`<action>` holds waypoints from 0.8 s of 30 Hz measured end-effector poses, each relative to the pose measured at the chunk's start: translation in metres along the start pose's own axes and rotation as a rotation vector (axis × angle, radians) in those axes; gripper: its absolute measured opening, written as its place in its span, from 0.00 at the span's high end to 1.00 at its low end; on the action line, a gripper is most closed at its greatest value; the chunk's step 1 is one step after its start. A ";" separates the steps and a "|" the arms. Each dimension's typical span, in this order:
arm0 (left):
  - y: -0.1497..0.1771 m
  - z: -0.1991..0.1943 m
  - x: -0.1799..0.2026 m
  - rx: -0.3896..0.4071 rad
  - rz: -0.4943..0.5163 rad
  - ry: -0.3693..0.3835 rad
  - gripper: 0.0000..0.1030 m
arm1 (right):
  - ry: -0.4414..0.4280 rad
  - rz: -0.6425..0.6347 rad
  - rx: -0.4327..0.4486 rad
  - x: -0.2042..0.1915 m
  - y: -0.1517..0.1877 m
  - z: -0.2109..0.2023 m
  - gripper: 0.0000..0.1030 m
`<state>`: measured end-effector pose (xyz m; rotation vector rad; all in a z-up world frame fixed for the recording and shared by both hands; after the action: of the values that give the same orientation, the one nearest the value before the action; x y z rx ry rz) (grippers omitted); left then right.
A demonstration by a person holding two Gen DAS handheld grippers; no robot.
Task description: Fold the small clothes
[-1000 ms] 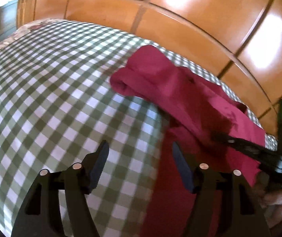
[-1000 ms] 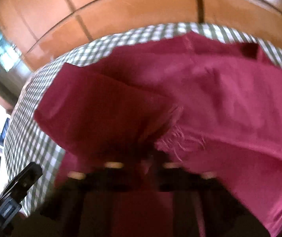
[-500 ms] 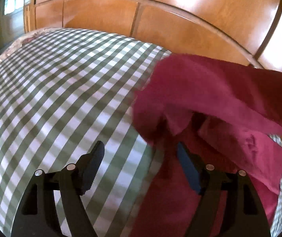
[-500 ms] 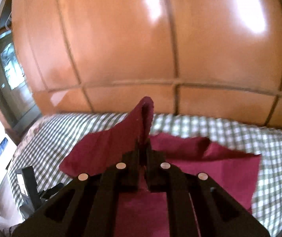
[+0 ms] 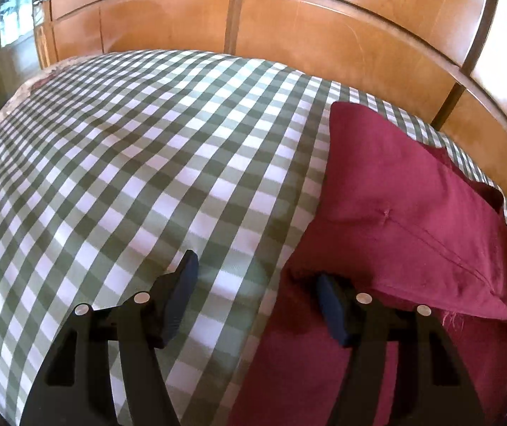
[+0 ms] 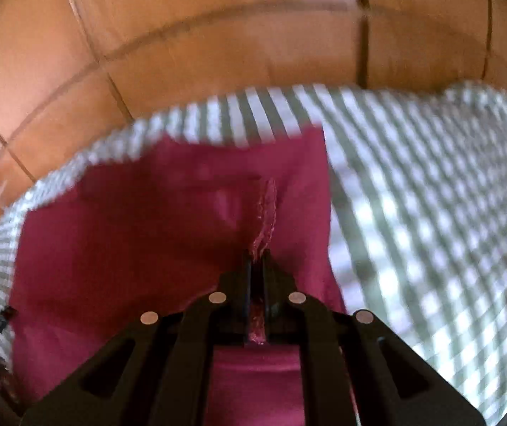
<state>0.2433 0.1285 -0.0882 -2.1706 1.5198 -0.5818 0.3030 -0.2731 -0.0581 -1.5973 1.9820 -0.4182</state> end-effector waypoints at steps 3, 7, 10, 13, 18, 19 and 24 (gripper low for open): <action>0.005 -0.013 -0.001 -0.005 0.008 0.019 0.39 | -0.038 0.046 0.013 0.004 0.001 -0.003 0.92; 0.009 -0.051 0.001 0.090 0.027 0.075 0.39 | -0.038 0.028 0.038 0.010 0.001 -0.035 0.59; 0.008 -0.075 0.021 0.181 0.119 0.134 0.39 | -0.038 0.017 0.102 0.008 0.009 -0.068 0.51; 0.001 -0.075 0.055 0.189 0.202 0.198 0.39 | -0.082 -0.012 0.097 -0.014 0.018 -0.076 0.48; 0.005 -0.024 0.088 0.035 0.251 0.216 0.39 | -0.072 -0.063 0.046 -0.034 0.028 -0.052 0.48; 0.008 -0.013 0.088 0.000 0.253 0.203 0.39 | -0.063 -0.066 0.019 -0.034 0.031 -0.041 0.49; 0.009 -0.024 0.078 0.028 0.202 0.243 0.39 | -0.078 -0.077 0.040 -0.029 0.039 -0.030 0.48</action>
<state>0.2470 0.0495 -0.0658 -1.9503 1.8188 -0.8152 0.2582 -0.2380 -0.0499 -1.6433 1.8478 -0.4161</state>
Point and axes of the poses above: each gripper's, at about its wrist camera, not at the fingertips, and z roughly the way its jaws point, x to its right, y to its underside, the point moved 4 cm from there along z, roughly the way its jaws point, and after that the axes turned 4 degrees about z, right-handed, at the moved point
